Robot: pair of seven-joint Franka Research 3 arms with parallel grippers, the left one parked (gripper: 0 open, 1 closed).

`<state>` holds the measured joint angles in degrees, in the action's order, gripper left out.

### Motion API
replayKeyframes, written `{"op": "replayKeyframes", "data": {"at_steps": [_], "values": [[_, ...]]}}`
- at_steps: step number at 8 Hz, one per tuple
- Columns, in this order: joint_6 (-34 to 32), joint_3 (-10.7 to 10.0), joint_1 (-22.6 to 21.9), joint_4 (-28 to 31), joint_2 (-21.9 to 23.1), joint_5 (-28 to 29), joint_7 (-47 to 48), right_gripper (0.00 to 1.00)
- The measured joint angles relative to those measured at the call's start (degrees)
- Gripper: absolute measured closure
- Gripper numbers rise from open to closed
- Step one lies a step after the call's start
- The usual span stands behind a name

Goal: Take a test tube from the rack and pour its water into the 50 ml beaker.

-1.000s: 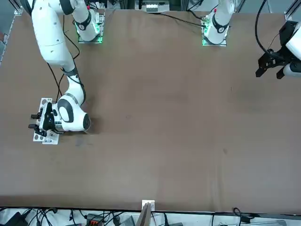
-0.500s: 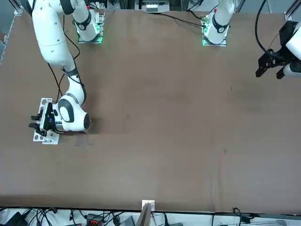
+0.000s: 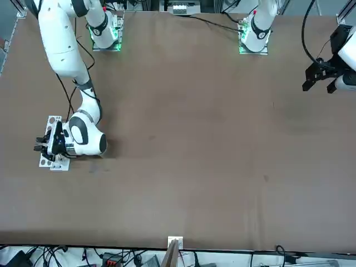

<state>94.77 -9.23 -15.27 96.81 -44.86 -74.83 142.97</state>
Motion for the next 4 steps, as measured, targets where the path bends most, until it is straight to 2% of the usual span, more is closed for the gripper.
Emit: {"op": "replayKeyframes", "data": {"at_steps": [4], "values": [[-1.4, 0.0, -0.1, 0.0, 5.2, 0.4, -4.7, 0.78]]}}
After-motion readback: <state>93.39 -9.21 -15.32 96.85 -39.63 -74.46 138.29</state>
